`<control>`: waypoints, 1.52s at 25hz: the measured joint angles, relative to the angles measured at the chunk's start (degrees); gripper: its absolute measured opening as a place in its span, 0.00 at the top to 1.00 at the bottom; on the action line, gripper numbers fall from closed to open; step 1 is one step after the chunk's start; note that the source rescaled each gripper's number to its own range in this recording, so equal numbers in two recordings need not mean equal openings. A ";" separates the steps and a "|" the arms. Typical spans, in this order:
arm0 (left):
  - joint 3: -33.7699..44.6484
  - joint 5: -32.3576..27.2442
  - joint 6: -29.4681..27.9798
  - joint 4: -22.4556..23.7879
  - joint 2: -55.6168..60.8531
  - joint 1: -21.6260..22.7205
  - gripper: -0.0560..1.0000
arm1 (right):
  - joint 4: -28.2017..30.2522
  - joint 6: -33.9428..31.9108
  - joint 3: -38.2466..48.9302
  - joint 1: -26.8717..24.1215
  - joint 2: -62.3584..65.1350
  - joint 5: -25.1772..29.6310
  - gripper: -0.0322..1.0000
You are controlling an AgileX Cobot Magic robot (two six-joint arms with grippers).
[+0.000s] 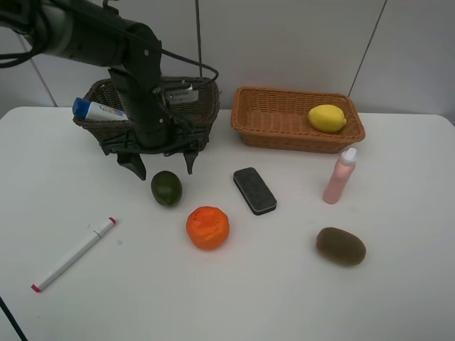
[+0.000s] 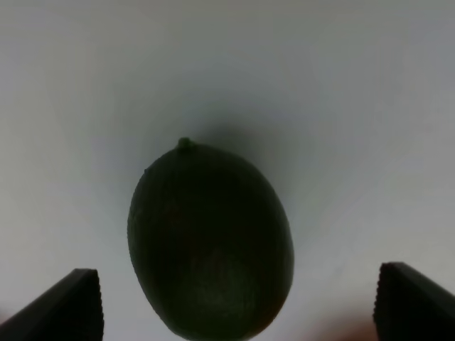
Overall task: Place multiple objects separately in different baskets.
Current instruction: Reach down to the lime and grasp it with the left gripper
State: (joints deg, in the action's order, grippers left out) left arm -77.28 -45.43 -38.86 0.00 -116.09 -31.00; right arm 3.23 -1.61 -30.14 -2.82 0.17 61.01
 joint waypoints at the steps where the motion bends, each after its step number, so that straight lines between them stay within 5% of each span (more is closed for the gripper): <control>1: 0.00 0.00 -0.47 0.00 -0.61 0.00 0.00 | 0.00 0.00 0.00 0.00 0.00 0.00 0.02; 21: 0.07 4.41 -3.52 -1.44 -9.24 0.00 0.01 | 0.00 0.00 0.00 0.00 0.00 0.00 0.02; 23: 0.07 4.15 -3.52 -1.52 -9.29 0.00 0.08 | 0.00 0.00 0.00 0.00 0.00 0.00 0.02; 25: 0.07 3.66 -3.43 -1.58 -9.35 0.00 0.30 | 0.00 0.00 0.00 0.00 0.00 0.00 0.02; 31: 0.07 1.82 -1.88 -2.77 -9.35 0.00 0.31 | 0.00 0.00 0.00 0.00 0.00 0.00 0.02; 35: -2.21 -2.67 1.56 -5.76 -8.83 0.00 0.31 | 0.00 0.00 0.00 0.00 0.00 0.00 0.02; 38: -8.20 -4.27 9.44 -10.65 -7.15 -0.34 0.31 | 0.00 0.00 0.00 0.00 0.00 0.00 0.02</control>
State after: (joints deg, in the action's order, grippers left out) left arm -85.48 -49.70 -29.41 -10.65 -123.23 -31.34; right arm 3.23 -1.61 -30.14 -2.82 0.17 61.01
